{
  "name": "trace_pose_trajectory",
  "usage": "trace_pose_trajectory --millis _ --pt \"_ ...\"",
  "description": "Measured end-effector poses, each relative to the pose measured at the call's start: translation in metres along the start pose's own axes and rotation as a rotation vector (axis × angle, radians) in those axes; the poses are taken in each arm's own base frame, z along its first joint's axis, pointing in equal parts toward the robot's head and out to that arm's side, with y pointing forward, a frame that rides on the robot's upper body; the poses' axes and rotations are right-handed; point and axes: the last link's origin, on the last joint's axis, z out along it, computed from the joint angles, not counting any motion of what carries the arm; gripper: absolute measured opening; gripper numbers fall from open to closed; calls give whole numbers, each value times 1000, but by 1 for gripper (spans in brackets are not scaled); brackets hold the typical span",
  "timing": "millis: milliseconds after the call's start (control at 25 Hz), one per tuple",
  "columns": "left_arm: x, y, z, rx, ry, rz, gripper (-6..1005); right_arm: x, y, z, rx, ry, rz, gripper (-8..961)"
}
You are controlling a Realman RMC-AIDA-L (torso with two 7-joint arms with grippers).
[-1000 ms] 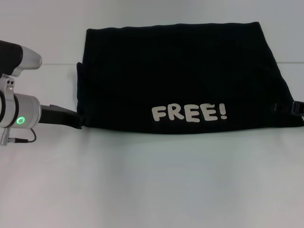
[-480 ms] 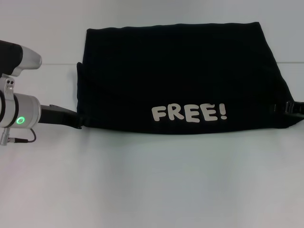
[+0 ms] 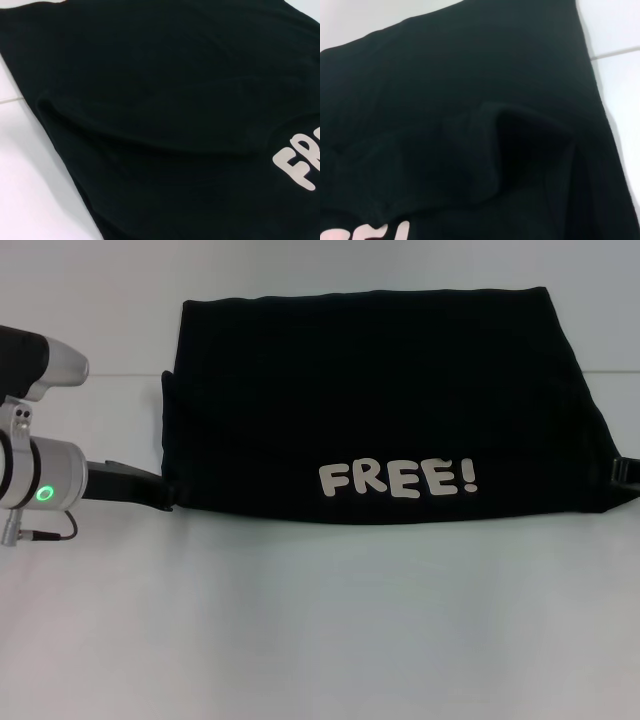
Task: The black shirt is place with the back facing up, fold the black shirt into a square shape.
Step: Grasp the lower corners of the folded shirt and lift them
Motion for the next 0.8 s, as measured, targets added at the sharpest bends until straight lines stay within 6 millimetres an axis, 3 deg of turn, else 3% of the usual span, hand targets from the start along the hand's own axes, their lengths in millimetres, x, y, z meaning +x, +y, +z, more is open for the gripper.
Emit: trace_pose_trajectory --millis 160,400,800 --pt "0 -1 0 2 5 -5 -1 7 -2 -3 -2 -8 7 74" --pt "-2 -3 -2 10 13 -25 -1 21 -15 -19 -34 -70 53 37" --pt "-8 -3 -12 -17 0 -27 0 54 -25 -35 -126 -75 74 37"
